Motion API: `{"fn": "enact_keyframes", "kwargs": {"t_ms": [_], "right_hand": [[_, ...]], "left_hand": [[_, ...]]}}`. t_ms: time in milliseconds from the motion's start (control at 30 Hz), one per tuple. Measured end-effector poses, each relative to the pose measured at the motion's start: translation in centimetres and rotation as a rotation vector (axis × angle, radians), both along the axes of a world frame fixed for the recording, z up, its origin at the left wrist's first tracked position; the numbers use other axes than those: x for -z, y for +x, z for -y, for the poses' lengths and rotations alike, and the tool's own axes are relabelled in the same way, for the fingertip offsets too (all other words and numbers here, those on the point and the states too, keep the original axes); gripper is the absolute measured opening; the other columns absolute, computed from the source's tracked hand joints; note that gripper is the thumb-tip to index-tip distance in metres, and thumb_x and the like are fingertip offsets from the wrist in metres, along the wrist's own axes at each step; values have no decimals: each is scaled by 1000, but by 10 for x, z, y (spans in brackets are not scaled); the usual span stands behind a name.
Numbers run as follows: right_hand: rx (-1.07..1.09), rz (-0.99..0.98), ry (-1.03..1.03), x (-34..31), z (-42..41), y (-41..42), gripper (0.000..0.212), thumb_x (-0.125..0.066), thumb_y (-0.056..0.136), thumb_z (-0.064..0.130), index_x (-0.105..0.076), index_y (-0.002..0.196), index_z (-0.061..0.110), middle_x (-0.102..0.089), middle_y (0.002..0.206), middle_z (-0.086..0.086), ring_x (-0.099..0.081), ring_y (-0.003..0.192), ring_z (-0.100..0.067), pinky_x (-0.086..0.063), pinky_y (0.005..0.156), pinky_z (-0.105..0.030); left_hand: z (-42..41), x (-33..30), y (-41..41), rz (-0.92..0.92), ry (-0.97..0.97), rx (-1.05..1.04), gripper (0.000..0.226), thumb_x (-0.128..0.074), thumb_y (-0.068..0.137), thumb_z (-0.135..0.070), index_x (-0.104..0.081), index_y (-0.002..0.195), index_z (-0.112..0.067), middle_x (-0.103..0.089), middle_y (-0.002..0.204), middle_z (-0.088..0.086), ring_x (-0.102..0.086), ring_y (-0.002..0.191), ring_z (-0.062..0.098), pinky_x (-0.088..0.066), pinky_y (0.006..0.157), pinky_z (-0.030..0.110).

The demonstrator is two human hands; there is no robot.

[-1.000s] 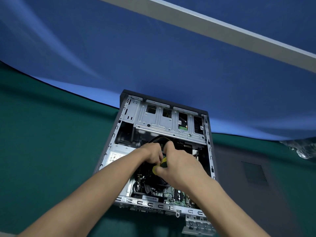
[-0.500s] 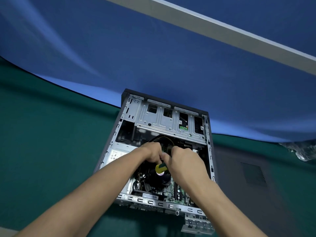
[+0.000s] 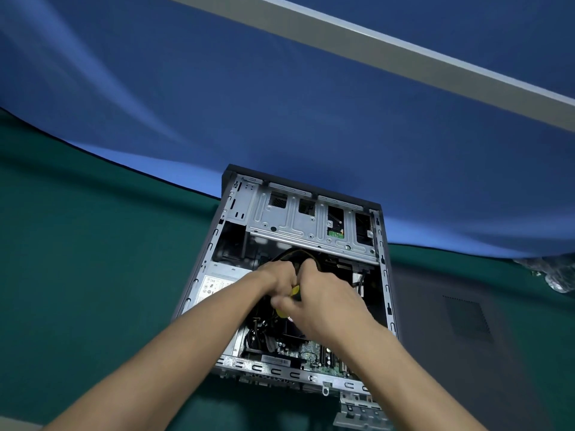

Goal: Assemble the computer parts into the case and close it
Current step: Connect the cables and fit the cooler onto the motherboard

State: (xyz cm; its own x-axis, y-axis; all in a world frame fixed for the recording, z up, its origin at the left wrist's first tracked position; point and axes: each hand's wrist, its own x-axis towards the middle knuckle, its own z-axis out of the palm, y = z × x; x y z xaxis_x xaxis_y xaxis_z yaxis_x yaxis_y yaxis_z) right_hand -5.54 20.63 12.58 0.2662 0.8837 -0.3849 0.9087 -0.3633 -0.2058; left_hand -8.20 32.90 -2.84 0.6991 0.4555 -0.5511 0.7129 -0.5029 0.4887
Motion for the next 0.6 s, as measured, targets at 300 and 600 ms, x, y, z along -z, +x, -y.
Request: {"fn": "enact_keyframes", "kwargs": {"t_ms": [300,600], "right_hand": [[33,30,23,2,-6,10,31,-46,93,44,-38,100,15,-62,103,-8,-59,93,-30,-37,65,-33],[-51,167,34,7,-14,13,37,-48,91,45,-53,108,13,-64,103,-6,-61,94,-29,-36,64,-30]], "left_hand": [[-2,0,1,-23,-7,3,16,-53,80,-10,-48,64,-11,-49,64,5,-40,57,21,-35,56,32],[-4,4,3,-1,-9,37,3,-54,81,-15,-57,81,-14,-50,75,1,-44,71,21,-36,63,30]]}}
